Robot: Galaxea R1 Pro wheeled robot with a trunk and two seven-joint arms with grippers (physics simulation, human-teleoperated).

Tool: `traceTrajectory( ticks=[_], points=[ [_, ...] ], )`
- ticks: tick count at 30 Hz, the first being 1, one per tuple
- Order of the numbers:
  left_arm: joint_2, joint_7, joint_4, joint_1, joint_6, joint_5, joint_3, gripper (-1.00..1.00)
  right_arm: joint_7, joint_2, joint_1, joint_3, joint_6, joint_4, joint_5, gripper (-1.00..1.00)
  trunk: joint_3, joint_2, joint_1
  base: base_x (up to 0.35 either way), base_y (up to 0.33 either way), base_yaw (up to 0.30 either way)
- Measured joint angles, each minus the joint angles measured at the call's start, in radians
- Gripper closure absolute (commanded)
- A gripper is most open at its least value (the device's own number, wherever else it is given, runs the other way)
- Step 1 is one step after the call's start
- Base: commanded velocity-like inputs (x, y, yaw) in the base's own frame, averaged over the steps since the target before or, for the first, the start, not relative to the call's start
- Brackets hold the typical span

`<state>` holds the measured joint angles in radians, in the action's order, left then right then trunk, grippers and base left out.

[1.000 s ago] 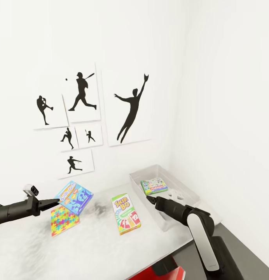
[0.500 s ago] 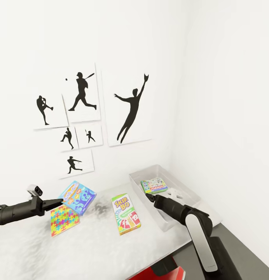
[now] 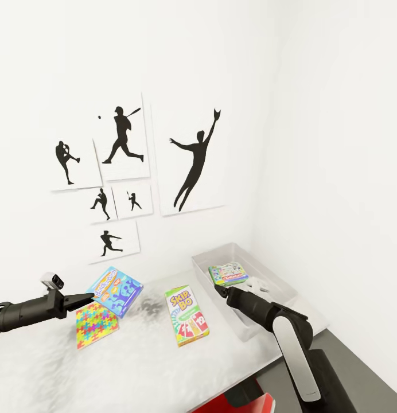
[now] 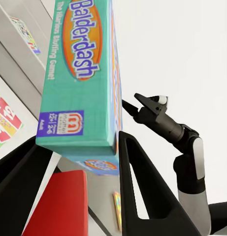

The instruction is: Put all the toys in the child's room - the three board games (two on the bed and one on the table), the two jigsaw puzzles on the table, and the tennis ball on the table - inside the toy box on the table in the child's room.

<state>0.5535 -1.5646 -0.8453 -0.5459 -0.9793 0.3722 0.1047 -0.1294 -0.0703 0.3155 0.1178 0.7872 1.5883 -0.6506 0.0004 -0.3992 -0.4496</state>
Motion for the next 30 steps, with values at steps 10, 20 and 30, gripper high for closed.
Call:
traceTrajectory(
  ticks=[10, 20, 30],
  points=[
    [0.0, 0.0, 0.0, 0.0, 0.0, 0.0, 0.0, 1.0, 0.0, 0.0, 0.0, 0.0, 0.0, -0.004, 0.0, -1.0, 0.0, 0.0, 0.0, 0.036, 0.008, 0.0],
    [0.0, -0.001, 0.0, 0.0, 0.0, 0.0, 0.0, 1.0, 0.0, 0.001, 0.0, 0.0, 0.0, -0.005, 0.0, -1.0, 0.0, 0.0, 0.0, 0.025, 0.025, 0.0],
    [0.0, -0.001, 0.0, 0.0, 0.0, 0.0, 0.0, 1.0, 0.0, 0.001, 0.0, 0.0, 0.0, -0.005, 0.0, -1.0, 0.0, 0.0, 0.0, 0.012, 0.029, 0.0]
  ],
)
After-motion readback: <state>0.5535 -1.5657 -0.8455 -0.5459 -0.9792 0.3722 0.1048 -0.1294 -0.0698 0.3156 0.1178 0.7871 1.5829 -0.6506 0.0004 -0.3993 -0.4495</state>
